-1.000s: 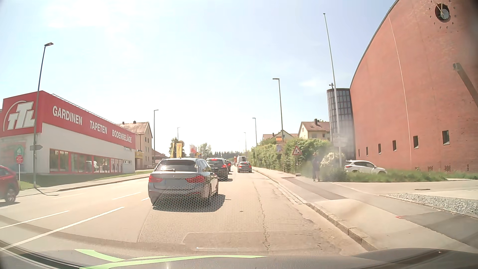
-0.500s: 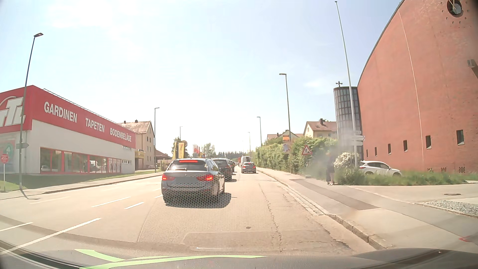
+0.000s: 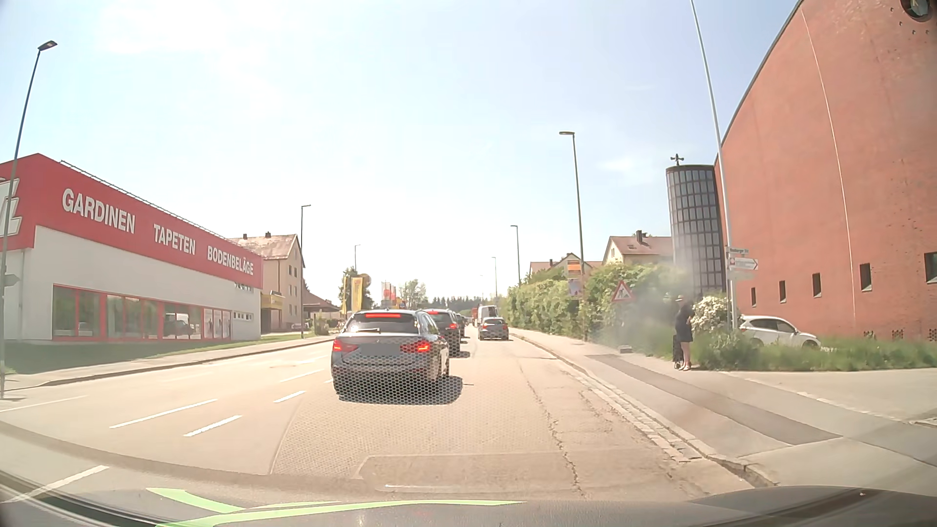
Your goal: Follow the waypoints while adhering to traffic rules and regulations
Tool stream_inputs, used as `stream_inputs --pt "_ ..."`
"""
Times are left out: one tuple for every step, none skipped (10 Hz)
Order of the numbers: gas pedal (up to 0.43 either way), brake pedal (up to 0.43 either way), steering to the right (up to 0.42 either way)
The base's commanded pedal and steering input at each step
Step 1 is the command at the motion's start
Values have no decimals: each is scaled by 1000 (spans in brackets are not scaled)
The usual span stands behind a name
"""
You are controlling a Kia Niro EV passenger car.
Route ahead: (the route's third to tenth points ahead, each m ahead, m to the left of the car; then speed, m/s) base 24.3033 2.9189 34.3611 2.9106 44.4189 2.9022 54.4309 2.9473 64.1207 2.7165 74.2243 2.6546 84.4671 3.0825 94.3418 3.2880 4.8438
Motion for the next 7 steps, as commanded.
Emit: stream_inputs --pt "98 0 -4" --pt "59 0 -4" --pt "8 0 -4" --pt "0 0 -4" --pt "0 0 -5" --pt "0 0 -5" --pt "0 0 -5"
